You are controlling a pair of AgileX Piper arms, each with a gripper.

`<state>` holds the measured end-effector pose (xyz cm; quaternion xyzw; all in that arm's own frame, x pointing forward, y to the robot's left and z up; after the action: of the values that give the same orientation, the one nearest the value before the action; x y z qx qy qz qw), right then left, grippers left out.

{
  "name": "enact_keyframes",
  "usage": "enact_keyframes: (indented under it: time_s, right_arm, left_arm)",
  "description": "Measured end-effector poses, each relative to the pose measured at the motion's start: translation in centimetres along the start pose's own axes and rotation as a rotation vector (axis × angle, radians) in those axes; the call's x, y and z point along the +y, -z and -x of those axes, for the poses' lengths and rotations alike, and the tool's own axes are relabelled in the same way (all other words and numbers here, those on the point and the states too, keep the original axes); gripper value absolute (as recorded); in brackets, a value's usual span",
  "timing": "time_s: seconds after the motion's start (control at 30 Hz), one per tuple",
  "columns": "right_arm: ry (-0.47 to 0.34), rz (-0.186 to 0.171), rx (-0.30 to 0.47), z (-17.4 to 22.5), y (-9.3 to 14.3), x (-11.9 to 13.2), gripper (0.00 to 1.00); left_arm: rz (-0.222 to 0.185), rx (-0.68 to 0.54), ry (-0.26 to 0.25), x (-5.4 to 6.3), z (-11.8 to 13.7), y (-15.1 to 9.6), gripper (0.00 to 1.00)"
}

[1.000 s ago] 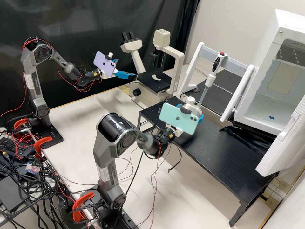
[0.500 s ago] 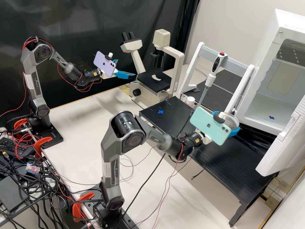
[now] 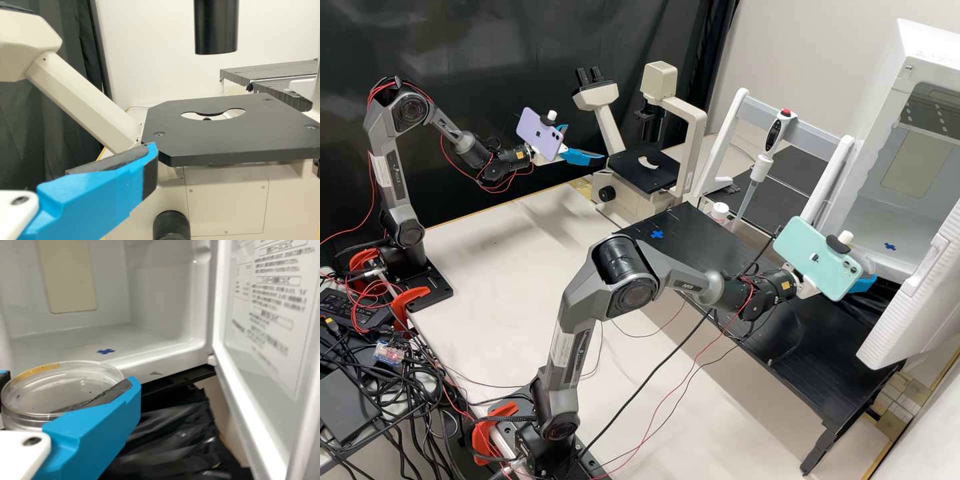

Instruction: Move the petri dish to the incubator

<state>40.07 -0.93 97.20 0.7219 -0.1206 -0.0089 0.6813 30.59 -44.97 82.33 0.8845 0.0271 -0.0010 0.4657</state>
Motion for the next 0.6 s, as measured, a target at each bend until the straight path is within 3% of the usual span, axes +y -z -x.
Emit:
enact_keyframes:
  time_s: [0.2, 0.23, 0.6]
  right_arm:
    - [-0.025, 0.016, -0.069, -3.1, 0.4, 0.5, 0.00]
    - [-0.017, 0.032, -0.083, -3.8, 0.4, 0.3, 0.00]
    - [-0.013, 0.079, -0.099, -7.8, 1.8, -0.2, 0.00]
  left_arm:
    - [0.000, 0.000, 0.000, 0.0, 0.0, 0.0, 1.00]
    - [0.000, 0.000, 0.000, 0.0, 0.0, 0.0, 1.00]
    - [0.000, 0.000, 0.000, 0.0, 0.0, 0.0, 1.00]
